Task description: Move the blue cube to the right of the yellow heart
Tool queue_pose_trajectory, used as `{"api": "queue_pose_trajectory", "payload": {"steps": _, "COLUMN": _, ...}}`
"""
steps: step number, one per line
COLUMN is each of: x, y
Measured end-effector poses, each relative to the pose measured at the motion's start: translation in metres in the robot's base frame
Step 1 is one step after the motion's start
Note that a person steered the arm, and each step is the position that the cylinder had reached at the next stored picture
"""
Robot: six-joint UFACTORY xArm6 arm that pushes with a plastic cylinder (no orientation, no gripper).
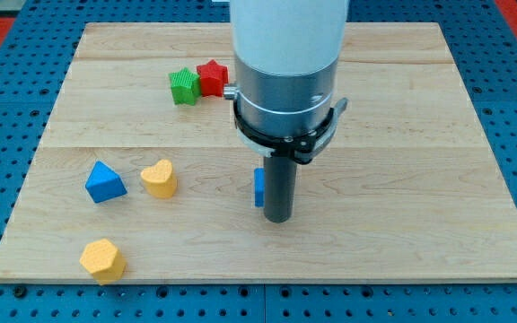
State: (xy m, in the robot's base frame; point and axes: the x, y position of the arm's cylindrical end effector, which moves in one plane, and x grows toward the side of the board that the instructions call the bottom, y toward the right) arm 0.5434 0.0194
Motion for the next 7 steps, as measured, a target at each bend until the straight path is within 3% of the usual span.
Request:
{"api": "queue_pose_trajectory", "payload": {"steps": 2, "x": -0.001, "y": 0.001}}
{"api": "queue_pose_trajectory", "payload": {"steps": 3, "x": -0.013, "y": 0.042}}
{"api": "queue_pose_trajectory", "payload": {"steps": 5, "x": -0.021, "y": -0.009}}
{"api": "queue_pose_trajectory", "payload": {"steps": 7, "x": -0.028, "y": 0.007}}
